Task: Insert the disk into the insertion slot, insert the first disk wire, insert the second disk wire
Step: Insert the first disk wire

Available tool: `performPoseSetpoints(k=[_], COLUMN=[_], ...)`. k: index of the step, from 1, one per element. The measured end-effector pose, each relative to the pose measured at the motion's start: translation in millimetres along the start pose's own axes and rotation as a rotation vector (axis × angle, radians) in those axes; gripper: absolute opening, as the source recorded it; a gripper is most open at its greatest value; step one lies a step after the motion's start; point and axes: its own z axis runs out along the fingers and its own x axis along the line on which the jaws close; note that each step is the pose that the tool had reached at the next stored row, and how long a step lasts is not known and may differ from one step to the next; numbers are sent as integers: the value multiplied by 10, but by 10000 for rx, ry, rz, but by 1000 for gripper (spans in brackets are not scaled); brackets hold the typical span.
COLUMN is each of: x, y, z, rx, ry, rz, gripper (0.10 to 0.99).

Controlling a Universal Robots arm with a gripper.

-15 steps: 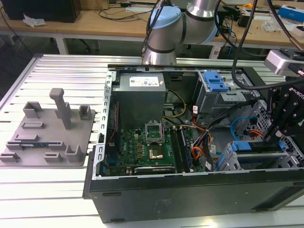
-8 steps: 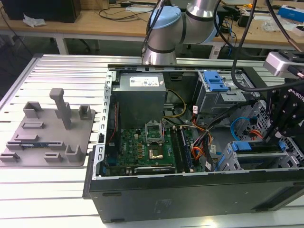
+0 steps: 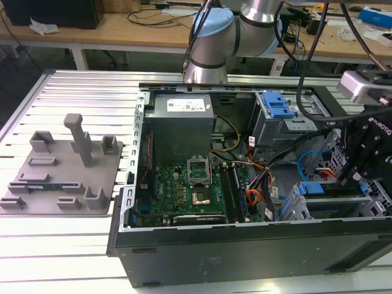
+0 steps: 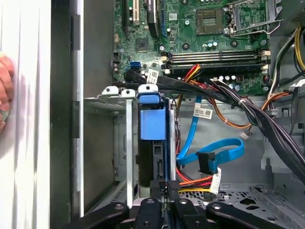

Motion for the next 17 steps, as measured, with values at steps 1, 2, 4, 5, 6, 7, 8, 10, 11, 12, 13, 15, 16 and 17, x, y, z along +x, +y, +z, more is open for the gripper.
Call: performPoseSetpoints(k=[1,2,4,5,6,7,8,10,11,12,13,15,16,17], x=[3,10,20,27,32,35,42,44,44,44,44,44,44,44], y=[4,8,15,22,25,28,37,47,46,46,46,46,46,46], z=[-23,-82,-174,-284,-351,-397,-527,-685,-685,-685,-686,-686,-686,-686], rx=[0,2,1,2,2,2,3,2,2,3,3,3,2,3], ry=[21,52,63,74,73,74,74,78,79,80,82,87,88,90], rz=[1,2,4,5,5,4,5,5,4,5,5,5,5,6], gripper=[231,302,302,302,302,302,302,106,106,106,106,106,106,106])
